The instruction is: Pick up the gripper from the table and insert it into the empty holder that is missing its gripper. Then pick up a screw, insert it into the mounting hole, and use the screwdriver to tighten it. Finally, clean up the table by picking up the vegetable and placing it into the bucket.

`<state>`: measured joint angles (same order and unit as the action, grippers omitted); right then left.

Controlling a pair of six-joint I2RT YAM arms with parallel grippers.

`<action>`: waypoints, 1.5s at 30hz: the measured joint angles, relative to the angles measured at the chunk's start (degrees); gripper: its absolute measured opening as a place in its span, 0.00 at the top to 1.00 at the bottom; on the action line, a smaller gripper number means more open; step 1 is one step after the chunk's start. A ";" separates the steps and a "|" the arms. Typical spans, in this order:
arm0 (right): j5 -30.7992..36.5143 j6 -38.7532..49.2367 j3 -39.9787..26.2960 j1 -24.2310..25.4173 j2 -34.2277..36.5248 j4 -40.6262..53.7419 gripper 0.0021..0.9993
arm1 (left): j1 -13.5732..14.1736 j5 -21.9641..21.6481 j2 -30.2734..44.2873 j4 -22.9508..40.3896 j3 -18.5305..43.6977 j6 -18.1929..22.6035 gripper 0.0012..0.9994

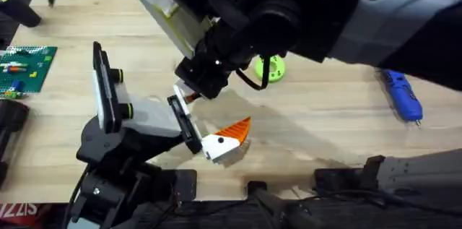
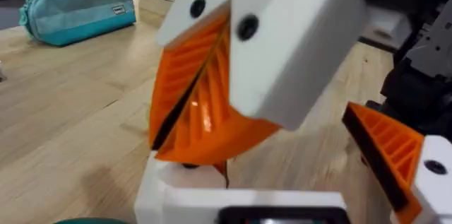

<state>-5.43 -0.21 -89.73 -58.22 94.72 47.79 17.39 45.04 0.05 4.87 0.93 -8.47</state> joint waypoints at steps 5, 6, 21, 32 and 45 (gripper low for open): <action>0.00 -0.04 0.00 0.00 0.00 0.01 0.99 | 0.00 0.00 0.00 0.00 0.00 0.00 0.01; -0.01 -0.26 0.00 0.00 0.00 0.08 0.93 | 0.00 0.00 0.00 -0.01 0.00 0.03 0.01; 1.90 -0.61 0.00 1.03 -2.09 0.68 0.01 | 0.00 -0.02 0.00 -0.05 0.00 0.48 0.01; 1.03 -0.63 0.00 6.80 -8.98 2.27 0.01 | 0.00 -0.02 0.00 -0.05 0.00 0.52 0.01; -5.06 10.66 0.00 18.75 -15.62 11.72 0.01 | 0.00 -0.02 0.00 -0.05 0.00 0.52 0.01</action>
<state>-10.50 10.45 -89.73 -39.47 79.09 59.51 17.39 45.01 0.05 4.82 0.93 -7.94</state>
